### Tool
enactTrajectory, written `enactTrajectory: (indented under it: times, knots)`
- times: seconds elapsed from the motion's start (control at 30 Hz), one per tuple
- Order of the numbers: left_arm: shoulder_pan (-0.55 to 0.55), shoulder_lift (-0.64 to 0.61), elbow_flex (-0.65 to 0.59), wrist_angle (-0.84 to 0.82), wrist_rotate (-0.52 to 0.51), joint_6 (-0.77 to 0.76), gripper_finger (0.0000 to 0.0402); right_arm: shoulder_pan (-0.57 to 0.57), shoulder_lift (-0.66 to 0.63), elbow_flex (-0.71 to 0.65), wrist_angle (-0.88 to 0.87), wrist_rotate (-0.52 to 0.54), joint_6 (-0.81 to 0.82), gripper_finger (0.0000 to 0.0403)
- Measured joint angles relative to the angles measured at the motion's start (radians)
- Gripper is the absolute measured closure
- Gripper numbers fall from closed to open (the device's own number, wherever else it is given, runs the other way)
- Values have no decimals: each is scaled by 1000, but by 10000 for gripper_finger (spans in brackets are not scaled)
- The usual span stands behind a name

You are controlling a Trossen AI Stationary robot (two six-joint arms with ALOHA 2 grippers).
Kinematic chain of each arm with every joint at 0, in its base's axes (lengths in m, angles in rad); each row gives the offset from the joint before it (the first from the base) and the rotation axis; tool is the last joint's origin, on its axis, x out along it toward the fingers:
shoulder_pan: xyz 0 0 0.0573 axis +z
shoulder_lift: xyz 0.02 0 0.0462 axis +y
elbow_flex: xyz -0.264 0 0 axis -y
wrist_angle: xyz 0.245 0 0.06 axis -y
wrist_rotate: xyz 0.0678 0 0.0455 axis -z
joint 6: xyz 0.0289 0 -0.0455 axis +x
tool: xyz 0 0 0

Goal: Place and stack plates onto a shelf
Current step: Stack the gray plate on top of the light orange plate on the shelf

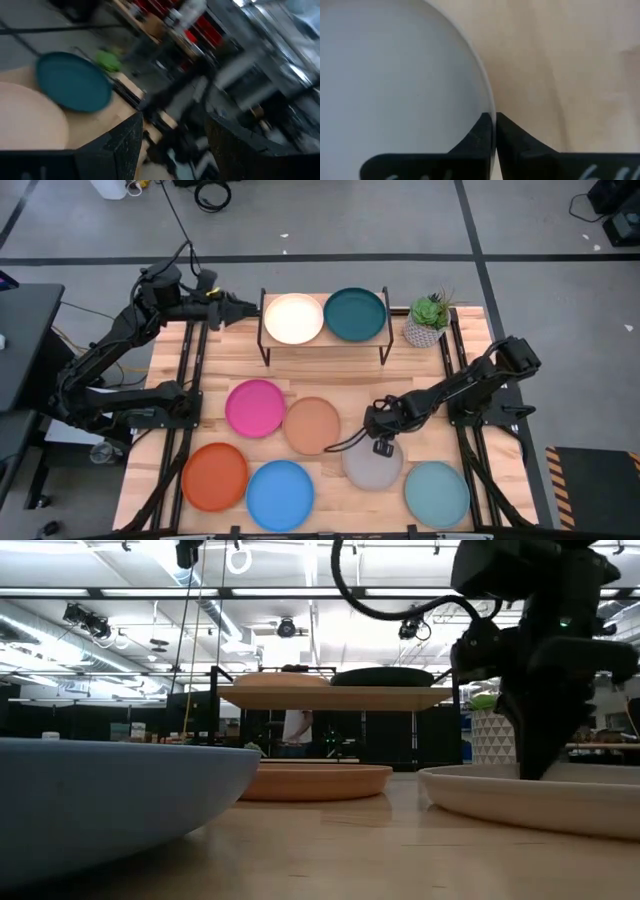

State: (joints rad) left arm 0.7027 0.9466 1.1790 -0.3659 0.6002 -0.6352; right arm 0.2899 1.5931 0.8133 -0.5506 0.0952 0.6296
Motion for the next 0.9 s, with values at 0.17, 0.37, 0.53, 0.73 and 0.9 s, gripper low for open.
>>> enactTrajectory:
  times: [0.17,0.37,0.53,0.73,0.9]
  knots:
    - [-45,0,0,-39,50,63,182,-76,-61,82,-131,18,-2,387]
    - [-171,36,0,-158,-153,17,182,-172,-126,266,-327,87,-5,387]
    - [-264,94,0,-174,-295,-39,182,-273,-140,475,-435,132,-73,387]
    - [-267,204,0,-102,-310,-97,182,-422,-106,728,-506,137,-179,387]
    - [-253,291,0,21,-248,-152,182,-540,-41,912,-602,129,-234,387]
